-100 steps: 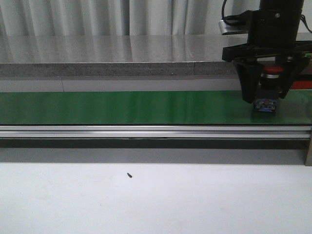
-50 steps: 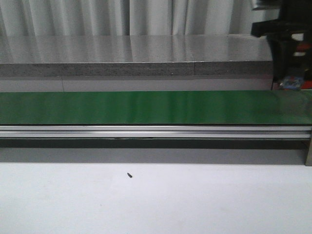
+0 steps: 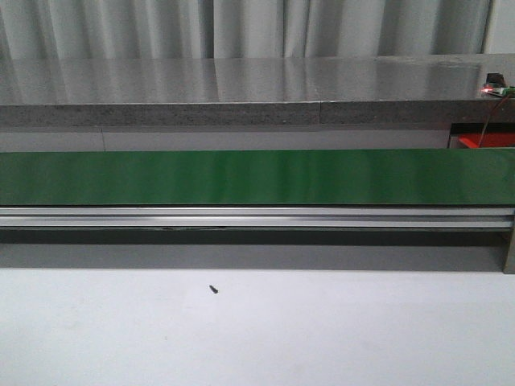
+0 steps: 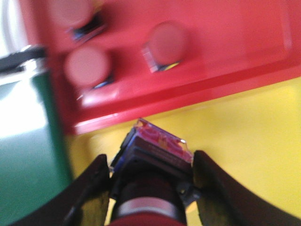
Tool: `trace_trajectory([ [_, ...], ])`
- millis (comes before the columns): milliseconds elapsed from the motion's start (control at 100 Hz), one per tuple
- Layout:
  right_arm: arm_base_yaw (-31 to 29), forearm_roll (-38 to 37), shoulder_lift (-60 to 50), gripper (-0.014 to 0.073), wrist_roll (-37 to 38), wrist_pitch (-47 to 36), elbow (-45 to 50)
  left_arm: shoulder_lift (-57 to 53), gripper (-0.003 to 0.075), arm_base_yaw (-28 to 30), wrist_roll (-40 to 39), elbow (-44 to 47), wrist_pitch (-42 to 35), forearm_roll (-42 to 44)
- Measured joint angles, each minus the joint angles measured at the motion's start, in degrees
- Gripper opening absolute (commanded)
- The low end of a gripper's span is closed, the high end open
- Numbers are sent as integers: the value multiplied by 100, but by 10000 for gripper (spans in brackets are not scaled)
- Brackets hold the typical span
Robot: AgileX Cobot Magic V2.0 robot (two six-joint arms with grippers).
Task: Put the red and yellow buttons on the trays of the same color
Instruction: 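Carry the red button with the right gripper into the red tray and release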
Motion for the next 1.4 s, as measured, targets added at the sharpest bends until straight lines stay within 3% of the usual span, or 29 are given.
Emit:
trace_trajectory([
  [300,-817,368,347,251,13,-570,-185,0,-20,0,0,0,-48,0],
  [850,-863,512,2736,251,13,-180,-2231,0,-20,0,0,0,-158,0],
  [1250,-983,236,3329,254,13,-180,-2610,0,-20,0,0,0,-193,0],
  [1320,-1041,236,3376,292,13,-180,-2610,0,-20,0,0,0,-202,0],
  [1400,-1105,236,3425,412,13,-180,-2614,0,-20,0,0,0,-202,0],
])
